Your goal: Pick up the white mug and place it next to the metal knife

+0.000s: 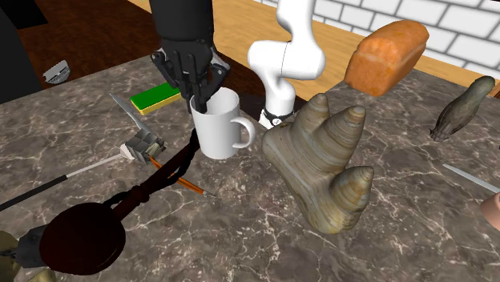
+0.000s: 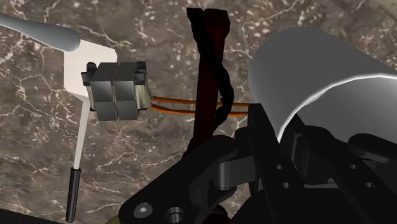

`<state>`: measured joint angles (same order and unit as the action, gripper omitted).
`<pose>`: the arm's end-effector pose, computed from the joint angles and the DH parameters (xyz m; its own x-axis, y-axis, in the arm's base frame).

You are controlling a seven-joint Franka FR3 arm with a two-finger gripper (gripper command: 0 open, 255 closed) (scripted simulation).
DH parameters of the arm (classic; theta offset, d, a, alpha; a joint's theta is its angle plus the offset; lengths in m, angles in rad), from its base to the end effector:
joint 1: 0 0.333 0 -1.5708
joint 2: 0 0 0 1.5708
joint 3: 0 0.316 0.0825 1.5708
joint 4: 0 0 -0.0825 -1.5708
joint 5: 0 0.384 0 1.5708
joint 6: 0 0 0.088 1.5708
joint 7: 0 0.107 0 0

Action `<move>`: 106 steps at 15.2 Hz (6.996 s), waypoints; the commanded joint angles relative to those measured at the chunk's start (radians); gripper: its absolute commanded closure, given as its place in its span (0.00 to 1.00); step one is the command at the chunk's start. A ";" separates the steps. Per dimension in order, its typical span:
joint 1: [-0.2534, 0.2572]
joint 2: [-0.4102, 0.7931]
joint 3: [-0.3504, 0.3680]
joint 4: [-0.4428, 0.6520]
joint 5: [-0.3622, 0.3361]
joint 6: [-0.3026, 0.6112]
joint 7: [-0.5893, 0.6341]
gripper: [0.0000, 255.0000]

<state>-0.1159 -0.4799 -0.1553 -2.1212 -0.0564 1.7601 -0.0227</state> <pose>0.3980 -0.1288 0.6078 0.9676 -0.2251 0.1141 -0.2251 -0.9742 -0.0127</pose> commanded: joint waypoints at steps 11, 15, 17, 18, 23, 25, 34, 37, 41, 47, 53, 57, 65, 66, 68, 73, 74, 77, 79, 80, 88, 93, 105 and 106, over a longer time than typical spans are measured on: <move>0.005 0.041 0.004 0.203 0.008 -0.163 -0.003 1.00; 0.007 0.062 0.004 0.278 0.011 -0.216 -0.005 1.00; 0.007 0.074 0.004 0.317 0.012 -0.244 -0.006 1.00; 0.007 0.074 0.004 0.319 0.012 -0.245 -0.006 1.00; 0.040 0.021 0.098 0.270 0.032 -0.252 0.118 1.00; 0.052 0.007 0.136 0.258 0.044 -0.255 0.168 1.00; 0.110 -0.002 0.309 0.260 0.099 -0.265 0.391 1.00; 0.128 0.015 0.369 0.281 0.115 -0.267 0.467 1.00; 0.150 0.053 0.450 0.325 0.130 -0.269 0.571 1.00; 0.179 0.147 0.581 0.426 0.128 -0.274 0.734 1.00; 0.200 0.222 0.671 0.477 0.108 -0.253 0.847 1.00; 0.204 0.197 0.666 0.398 0.119 -0.197 0.841 1.00; 0.211 0.160 0.663 0.255 0.136 -0.088 0.833 1.00; 0.212 0.157 0.663 0.239 0.138 -0.074 0.833 1.00; 0.214 0.151 0.663 0.206 0.141 -0.047 0.832 1.00; 0.218 0.140 0.666 0.130 0.147 0.019 0.831 1.00; 0.219 0.139 0.667 0.115 0.148 0.033 0.831 1.00; 0.221 0.136 0.670 0.073 0.151 0.073 0.832 1.00; 0.222 0.136 0.673 0.046 0.152 0.099 0.833 1.00; 0.223 0.136 0.674 0.032 0.153 0.113 0.833 1.00; 0.224 0.137 0.678 0.003 0.154 0.143 0.835 1.00; 0.224 0.137 0.678 0.003 0.154 0.143 0.835 0.00; 0.222 0.126 0.667 0.121 0.153 0.015 0.833 0.00; 0.222 0.126 0.667 0.121 0.153 0.015 0.833 0.00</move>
<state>0.1066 -0.3536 0.5112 -2.0005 0.0971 1.7758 0.8106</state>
